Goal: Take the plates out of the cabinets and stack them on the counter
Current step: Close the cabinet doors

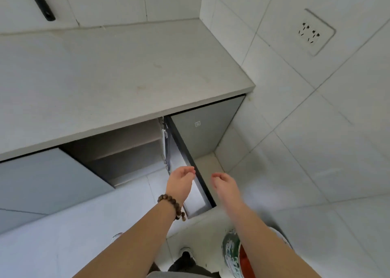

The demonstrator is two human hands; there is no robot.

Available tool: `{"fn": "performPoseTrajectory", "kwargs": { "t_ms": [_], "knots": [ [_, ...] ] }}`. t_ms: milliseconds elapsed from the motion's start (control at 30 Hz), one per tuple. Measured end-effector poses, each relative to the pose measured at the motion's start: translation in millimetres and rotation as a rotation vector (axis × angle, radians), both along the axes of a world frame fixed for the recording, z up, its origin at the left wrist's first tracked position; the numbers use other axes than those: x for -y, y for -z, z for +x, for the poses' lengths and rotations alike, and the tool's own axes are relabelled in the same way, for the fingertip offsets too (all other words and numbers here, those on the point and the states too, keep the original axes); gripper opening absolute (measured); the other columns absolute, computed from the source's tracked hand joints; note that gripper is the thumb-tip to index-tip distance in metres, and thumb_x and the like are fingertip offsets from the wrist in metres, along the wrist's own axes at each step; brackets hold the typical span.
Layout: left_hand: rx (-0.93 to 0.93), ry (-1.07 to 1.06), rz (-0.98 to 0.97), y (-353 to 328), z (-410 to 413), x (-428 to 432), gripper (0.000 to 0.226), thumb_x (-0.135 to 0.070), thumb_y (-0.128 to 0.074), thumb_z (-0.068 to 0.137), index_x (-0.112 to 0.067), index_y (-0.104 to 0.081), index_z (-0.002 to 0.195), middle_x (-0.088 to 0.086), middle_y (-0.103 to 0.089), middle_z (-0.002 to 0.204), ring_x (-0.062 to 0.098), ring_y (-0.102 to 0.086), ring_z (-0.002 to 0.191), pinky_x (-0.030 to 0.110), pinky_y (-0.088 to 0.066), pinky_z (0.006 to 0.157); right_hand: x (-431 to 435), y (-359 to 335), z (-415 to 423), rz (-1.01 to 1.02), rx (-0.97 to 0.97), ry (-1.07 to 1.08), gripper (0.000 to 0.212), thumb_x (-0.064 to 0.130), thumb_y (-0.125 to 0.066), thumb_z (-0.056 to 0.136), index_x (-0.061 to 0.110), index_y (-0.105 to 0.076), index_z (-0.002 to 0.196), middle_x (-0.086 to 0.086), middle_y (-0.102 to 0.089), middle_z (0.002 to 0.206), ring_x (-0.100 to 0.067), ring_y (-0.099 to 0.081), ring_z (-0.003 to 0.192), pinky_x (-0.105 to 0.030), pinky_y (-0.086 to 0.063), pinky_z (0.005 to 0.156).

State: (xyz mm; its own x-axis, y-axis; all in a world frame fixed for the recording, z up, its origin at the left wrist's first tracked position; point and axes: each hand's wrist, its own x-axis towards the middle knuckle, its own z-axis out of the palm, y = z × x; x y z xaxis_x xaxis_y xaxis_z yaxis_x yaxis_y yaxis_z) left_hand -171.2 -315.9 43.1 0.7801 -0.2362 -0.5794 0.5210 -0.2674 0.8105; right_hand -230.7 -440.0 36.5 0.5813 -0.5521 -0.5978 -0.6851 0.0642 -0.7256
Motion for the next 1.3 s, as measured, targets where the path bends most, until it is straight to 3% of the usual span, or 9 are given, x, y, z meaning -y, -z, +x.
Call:
{"fn": "performPoseTrajectory", "kwargs": {
  "t_ms": [100, 233, 333, 500, 667, 833, 967, 1167, 1300],
  "knots": [
    [-0.01, -0.096, 0.018, 2, -19, -9, 0.022, -0.009, -0.049, 0.09, -0.023, -0.066, 0.092, 0.002, -0.067, 0.111, 0.018, -0.061, 0.106, 0.039, -0.049, 0.098, 1, 8, -7, 0.051, -0.073, -0.108, 0.032, 0.011, -0.048, 0.092, 0.009, -0.063, 0.12, -0.006, -0.064, 0.116, -0.022, -0.058, 0.107, -0.036, -0.046, 0.099],
    [-0.014, -0.17, 0.061, 4, -32, -30, 0.024, -0.008, -0.048, 0.09, -0.024, -0.066, 0.09, 0.002, -0.066, 0.112, 0.018, -0.06, 0.108, 0.038, -0.048, 0.099, -5, 13, -5, 0.072, -0.124, -0.129, 0.029, 0.005, -0.048, 0.09, 0.006, -0.068, 0.111, -0.01, -0.068, 0.096, -0.027, -0.062, 0.092, -0.035, -0.049, 0.085],
    [-0.023, -0.185, 0.073, 9, -40, -45, 0.024, -0.007, -0.048, 0.09, -0.024, -0.066, 0.09, 0.001, -0.066, 0.108, 0.019, -0.061, 0.105, 0.035, -0.049, 0.096, -11, 18, -1, 0.123, -0.136, -0.125, 0.027, 0.003, -0.047, 0.087, -0.001, -0.067, 0.105, -0.01, -0.061, 0.079, -0.024, -0.053, 0.071, -0.031, -0.044, 0.069],
    [-0.151, -0.268, 0.0, 15, -48, -71, 0.022, -0.005, -0.047, 0.093, -0.011, -0.065, 0.105, 0.004, -0.07, 0.097, 0.019, -0.066, 0.096, 0.027, -0.053, 0.079, -34, 30, 3, 0.216, -0.159, -0.088, 0.019, 0.002, -0.05, 0.082, -0.001, -0.067, 0.092, -0.025, -0.066, 0.093, -0.031, -0.06, 0.085, -0.045, -0.05, 0.086],
    [-0.24, -0.39, -0.054, 15, -55, -96, 0.02, -0.005, -0.048, 0.092, -0.008, -0.067, 0.098, 0.011, -0.072, 0.094, 0.023, -0.069, 0.091, 0.034, -0.056, 0.081, -65, 36, 13, 0.289, -0.186, -0.108, 0.015, -0.004, -0.047, 0.084, 0.003, -0.059, 0.077, -0.014, -0.063, 0.076, -0.028, -0.061, 0.068, -0.045, -0.053, 0.089],
    [-0.304, -0.578, -0.134, 18, -68, -119, 0.018, -0.004, -0.05, 0.092, -0.001, -0.067, 0.097, 0.016, -0.071, 0.088, 0.027, -0.069, 0.084, 0.035, -0.056, 0.076, -96, 38, 30, 0.378, -0.185, -0.243, 0.02, -0.006, -0.044, 0.086, -0.004, -0.062, 0.096, -0.021, -0.067, 0.091, -0.026, -0.064, 0.071, -0.036, -0.058, 0.075],
    [-0.358, -0.752, -0.185, 20, -75, -136, 0.014, -0.005, -0.054, 0.091, 0.001, -0.064, 0.1, 0.017, -0.07, 0.086, 0.027, -0.068, 0.078, 0.034, -0.056, 0.069, -126, 34, 43, 0.498, -0.162, -0.307, 0.02, -0.003, -0.046, 0.089, -0.005, -0.06, 0.103, -0.017, -0.066, 0.086, -0.023, -0.064, 0.073, -0.027, -0.052, 0.062],
    [-0.517, -0.977, -0.332, 23, -56, -167, 0.021, -0.007, -0.049, 0.093, 0.009, -0.06, 0.102, 0.022, -0.068, 0.094, 0.031, -0.066, 0.085, 0.037, -0.052, 0.067, -174, 33, 69, 0.663, -0.133, -0.285, 0.021, 0.0, -0.044, 0.094, -0.007, -0.054, 0.111, -0.019, -0.063, 0.099, -0.029, -0.059, 0.102, -0.038, -0.046, 0.097],
    [-0.583, -1.061, -0.497, 19, -26, -185, 0.028, -0.012, -0.047, 0.093, 0.009, -0.056, 0.109, 0.024, -0.062, 0.112, 0.034, -0.062, 0.1, 0.041, -0.05, 0.082, -202, 33, 92, 0.718, -0.113, -0.252, 0.023, 0.001, -0.044, 0.096, -0.009, -0.051, 0.115, -0.024, -0.056, 0.122, -0.032, -0.053, 0.12, -0.044, -0.039, 0.108]
  ]
}}
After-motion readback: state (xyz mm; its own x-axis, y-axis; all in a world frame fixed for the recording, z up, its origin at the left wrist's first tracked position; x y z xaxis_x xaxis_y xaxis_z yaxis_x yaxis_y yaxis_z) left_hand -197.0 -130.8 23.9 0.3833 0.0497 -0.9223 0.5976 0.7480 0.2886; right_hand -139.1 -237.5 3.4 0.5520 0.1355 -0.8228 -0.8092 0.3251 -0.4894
